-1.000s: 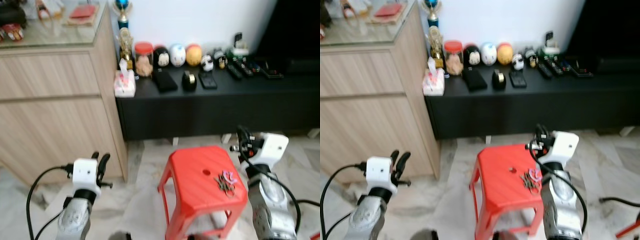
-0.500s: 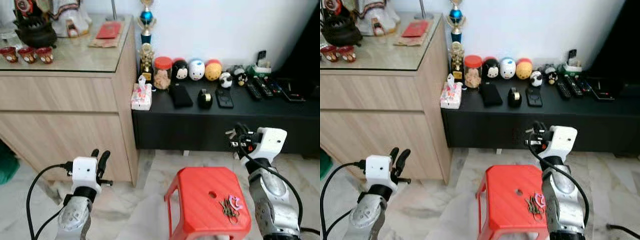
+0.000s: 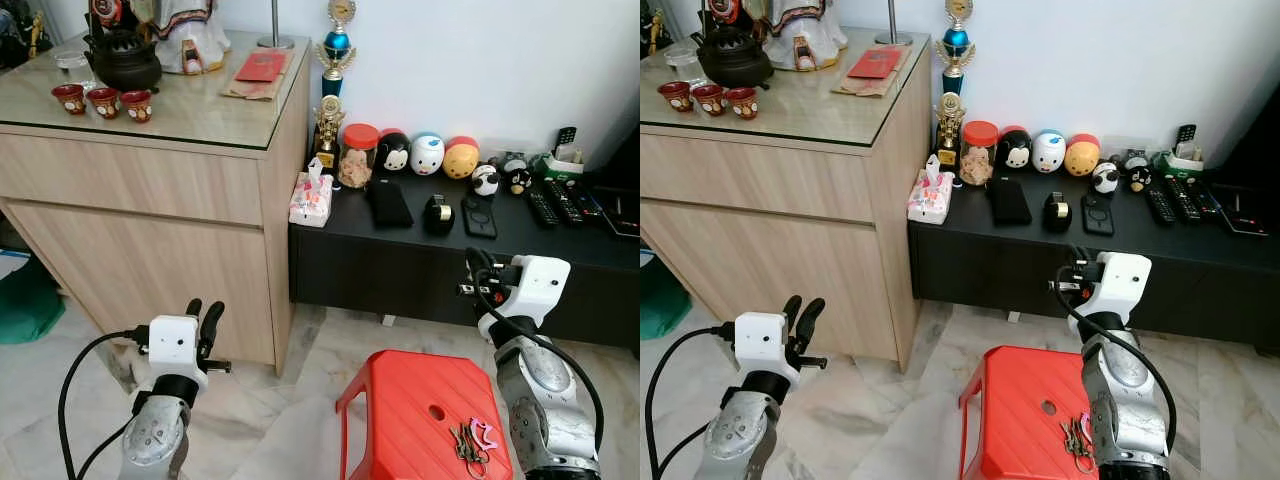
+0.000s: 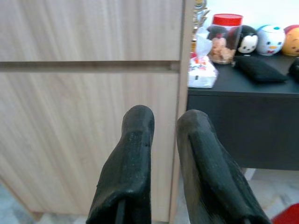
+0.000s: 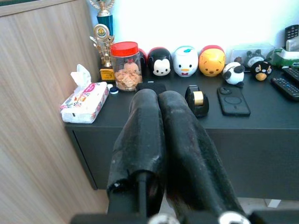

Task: Hang keys on a hook

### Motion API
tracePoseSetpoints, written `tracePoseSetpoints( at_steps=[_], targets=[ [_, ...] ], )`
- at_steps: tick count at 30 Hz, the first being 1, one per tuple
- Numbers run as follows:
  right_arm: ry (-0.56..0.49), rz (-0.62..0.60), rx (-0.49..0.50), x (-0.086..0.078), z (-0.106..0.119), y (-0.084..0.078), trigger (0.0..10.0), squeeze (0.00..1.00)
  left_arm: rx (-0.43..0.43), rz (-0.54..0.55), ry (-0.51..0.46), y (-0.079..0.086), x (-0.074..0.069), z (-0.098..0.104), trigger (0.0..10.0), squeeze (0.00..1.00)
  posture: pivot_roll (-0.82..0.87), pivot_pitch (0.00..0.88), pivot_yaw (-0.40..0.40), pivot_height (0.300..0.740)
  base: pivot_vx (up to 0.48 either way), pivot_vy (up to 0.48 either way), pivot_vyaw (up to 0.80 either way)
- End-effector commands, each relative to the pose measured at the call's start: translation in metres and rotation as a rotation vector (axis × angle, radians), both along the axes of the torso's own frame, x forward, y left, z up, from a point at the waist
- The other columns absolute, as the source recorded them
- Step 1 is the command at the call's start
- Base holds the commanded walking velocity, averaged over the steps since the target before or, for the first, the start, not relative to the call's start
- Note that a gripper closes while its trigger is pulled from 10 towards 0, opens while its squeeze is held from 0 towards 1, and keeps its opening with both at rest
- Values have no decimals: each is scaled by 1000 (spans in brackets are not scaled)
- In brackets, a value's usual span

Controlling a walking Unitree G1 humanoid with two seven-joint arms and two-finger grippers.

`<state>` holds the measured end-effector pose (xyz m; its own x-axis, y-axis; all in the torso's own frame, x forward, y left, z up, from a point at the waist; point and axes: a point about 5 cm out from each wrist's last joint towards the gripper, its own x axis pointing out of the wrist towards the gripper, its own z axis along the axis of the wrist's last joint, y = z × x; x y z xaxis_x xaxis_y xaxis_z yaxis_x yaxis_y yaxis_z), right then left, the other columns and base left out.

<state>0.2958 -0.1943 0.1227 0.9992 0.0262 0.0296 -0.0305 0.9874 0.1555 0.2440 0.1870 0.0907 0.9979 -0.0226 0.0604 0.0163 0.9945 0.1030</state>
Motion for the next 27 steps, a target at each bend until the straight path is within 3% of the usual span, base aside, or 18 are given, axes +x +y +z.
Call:
tracePoseSetpoints(
  at_steps=[1, 27],
  targets=[
    [-12, -7, -10, -1, 5, -4, 10000, 0, -5, -10, -11, -5, -1, 2, 10000, 0, 46, 0, -99, 722, 0, 0, 0],
    [19, 21, -29, -3, 6, 5, 10000, 0, -24, -25, 4, -8, -10, 1, 10000, 0, 56, 0, -102, 722, 0, 0, 0]
  ],
)
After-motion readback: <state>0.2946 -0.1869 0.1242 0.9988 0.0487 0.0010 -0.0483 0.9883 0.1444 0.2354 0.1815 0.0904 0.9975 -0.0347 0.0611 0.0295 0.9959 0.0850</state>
